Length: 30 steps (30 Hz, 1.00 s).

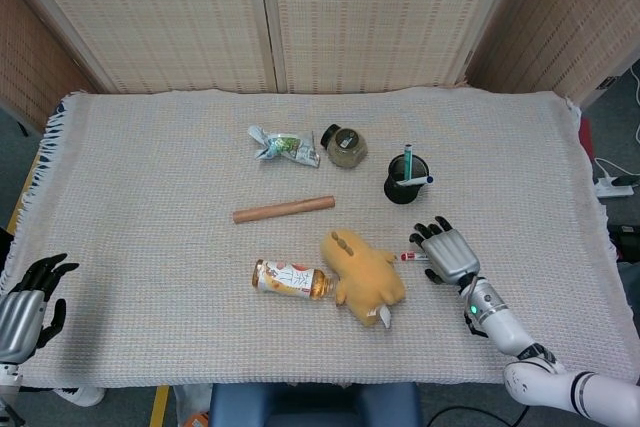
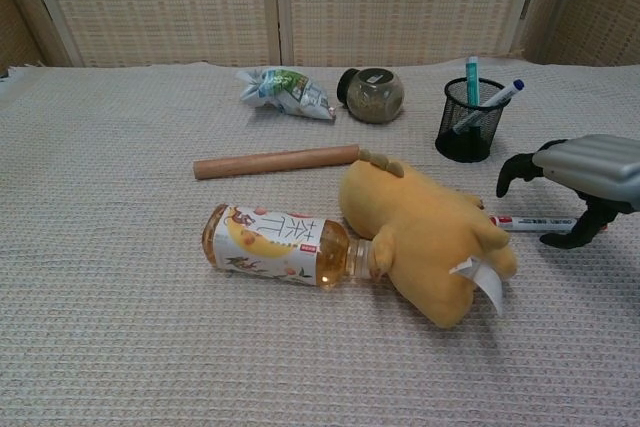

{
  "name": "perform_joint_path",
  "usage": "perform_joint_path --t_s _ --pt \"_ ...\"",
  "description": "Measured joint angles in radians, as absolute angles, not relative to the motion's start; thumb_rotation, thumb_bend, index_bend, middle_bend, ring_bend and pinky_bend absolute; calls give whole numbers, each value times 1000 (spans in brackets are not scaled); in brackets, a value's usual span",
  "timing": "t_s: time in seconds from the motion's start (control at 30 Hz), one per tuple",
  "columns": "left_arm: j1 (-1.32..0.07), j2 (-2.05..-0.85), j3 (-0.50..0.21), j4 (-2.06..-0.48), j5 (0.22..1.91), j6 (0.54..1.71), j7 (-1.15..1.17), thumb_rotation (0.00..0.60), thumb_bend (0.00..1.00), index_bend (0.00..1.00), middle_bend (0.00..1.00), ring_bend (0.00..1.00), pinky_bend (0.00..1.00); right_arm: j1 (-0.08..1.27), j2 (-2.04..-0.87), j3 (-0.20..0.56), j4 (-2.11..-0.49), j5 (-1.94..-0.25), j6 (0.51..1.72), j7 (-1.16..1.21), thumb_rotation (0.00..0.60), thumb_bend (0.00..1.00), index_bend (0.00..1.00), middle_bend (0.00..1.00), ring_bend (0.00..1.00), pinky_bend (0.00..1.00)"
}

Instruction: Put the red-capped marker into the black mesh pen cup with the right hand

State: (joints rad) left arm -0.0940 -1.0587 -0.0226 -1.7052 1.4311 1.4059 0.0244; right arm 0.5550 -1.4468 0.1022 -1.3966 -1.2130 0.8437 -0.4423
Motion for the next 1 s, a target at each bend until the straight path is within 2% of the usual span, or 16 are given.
perform_joint_path --t_s 0.5,1.0 --pt "-98 -1064 -23 -1697 1419 1392 31 600 587 226 92 87 354 599 -1512 90 -1328 -1173 826 -434 600 213 383 190 241 153" --pt "-101 -1064 -21 -1698 1410 1380 37 600 587 229 92 87 354 606 -1520 95 -1288 -1153 850 -417 600 213 465 218 275 190"
